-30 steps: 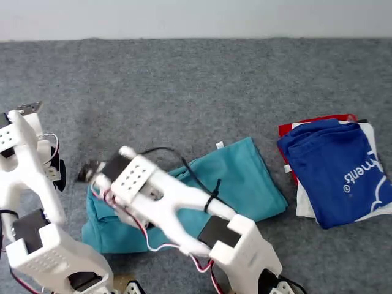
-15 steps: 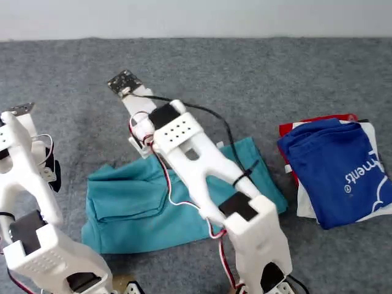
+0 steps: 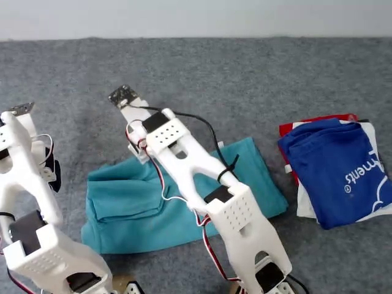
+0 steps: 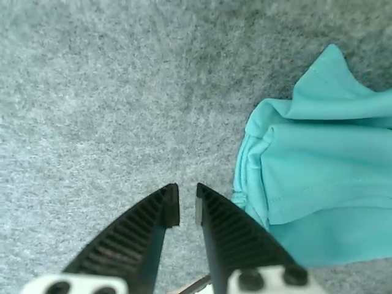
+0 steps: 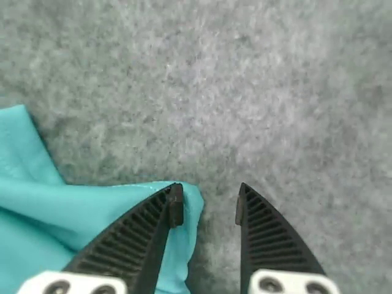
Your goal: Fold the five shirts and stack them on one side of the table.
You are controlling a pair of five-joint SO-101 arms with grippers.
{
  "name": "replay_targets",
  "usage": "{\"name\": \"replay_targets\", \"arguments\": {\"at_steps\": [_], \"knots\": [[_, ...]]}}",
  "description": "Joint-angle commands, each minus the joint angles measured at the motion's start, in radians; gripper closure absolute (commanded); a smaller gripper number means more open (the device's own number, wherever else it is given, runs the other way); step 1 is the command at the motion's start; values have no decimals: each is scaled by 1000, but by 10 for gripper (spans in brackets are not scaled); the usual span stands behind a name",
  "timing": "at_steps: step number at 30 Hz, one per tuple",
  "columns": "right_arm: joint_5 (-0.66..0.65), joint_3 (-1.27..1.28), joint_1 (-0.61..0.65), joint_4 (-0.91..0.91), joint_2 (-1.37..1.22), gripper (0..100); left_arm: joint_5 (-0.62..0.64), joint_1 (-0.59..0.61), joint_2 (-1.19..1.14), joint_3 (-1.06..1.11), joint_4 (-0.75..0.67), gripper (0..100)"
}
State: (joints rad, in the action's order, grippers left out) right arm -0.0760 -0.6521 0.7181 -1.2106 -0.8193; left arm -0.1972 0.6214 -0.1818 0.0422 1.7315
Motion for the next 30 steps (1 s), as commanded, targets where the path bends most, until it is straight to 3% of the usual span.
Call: {"name": "replay_targets", "arguments": {"at_steps": [1,6,11,16,20,25,30], "knots": [[11,-63,13,-24,5,855,6,-3,35,-27,18,938],[11,-64,8,1,5,855,6,-3,35,-27,18,938],[9,-66,-33,-173,16,855,5,-3,34,-27,6,938],[9,-94,-183,-337,22,855,5,-8,32,-27,-60,938],[9,-181,-326,-415,53,855,5,-77,32,-31,-104,937],[9,-245,-387,-522,68,855,5,-196,31,-35,-242,854],[12,-242,-384,-547,70,855,6,-221,-72,-62,-384,835]]}}
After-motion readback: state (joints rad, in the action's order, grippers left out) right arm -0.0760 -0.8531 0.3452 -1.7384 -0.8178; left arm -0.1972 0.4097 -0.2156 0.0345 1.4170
